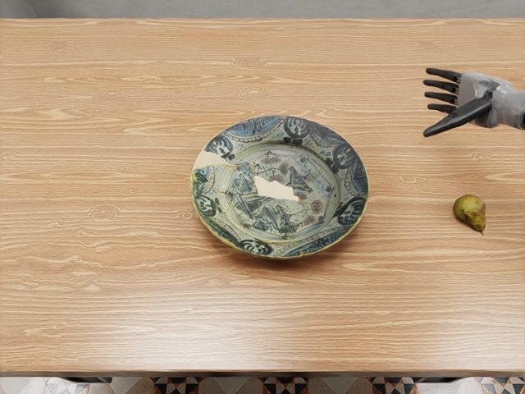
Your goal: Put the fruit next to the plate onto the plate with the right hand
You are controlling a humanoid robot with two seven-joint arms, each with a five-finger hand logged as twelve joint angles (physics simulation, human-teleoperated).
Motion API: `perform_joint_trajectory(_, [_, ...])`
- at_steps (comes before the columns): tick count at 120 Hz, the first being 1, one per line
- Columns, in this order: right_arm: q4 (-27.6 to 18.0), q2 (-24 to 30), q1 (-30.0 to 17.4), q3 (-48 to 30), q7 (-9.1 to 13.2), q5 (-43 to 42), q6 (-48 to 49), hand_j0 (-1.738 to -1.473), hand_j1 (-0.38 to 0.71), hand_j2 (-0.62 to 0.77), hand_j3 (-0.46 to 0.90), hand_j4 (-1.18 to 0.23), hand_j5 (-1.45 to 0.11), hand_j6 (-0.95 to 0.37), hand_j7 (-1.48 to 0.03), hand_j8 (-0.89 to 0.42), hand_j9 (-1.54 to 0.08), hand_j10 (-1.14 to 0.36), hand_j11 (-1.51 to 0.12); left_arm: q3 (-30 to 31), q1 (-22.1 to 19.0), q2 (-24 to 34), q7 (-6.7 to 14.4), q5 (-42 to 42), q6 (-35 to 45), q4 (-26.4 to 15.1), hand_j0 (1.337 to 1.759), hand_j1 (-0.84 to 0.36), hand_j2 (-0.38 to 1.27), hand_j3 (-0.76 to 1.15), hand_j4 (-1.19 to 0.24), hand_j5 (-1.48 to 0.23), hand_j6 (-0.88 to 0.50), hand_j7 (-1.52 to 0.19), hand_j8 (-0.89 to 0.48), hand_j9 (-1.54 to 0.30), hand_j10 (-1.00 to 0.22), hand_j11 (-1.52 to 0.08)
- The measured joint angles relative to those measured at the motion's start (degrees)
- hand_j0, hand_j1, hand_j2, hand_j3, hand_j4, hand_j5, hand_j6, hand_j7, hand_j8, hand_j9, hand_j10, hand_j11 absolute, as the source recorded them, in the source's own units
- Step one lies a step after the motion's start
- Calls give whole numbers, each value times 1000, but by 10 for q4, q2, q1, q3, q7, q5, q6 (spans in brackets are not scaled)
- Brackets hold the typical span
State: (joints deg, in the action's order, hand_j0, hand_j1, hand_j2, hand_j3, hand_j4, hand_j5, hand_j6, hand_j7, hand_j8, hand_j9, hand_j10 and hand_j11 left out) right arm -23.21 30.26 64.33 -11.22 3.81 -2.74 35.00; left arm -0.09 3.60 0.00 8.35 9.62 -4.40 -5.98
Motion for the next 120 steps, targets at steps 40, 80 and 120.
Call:
perform_joint_trajectory(40, [-42,25,25,6,32,-5,0,-1658,-349,1,0,-1,0,0,0,0,0,0,0,0,0,0,0,0,0,0,1658,325,4,0,-21,-27,-21,-26,-21,-26,-21,-26])
perform_joint_trajectory(80, [-435,251,33,13,137,12,-4,-1658,-349,1,0,0,0,0,0,0,0,0,0,0,0,0,0,0,0,0,1658,325,4,0,-21,-27,-21,-27,-21,-27,-21,-26])
perform_joint_trajectory(120, [-621,325,33,6,156,-80,-218,-1658,-349,0,0,-1,0,-2,0,-2,0,-1,0,0,0,0,0,0,0,0,1658,325,4,0,-21,-27,-21,-27,-21,-27,-21,-27])
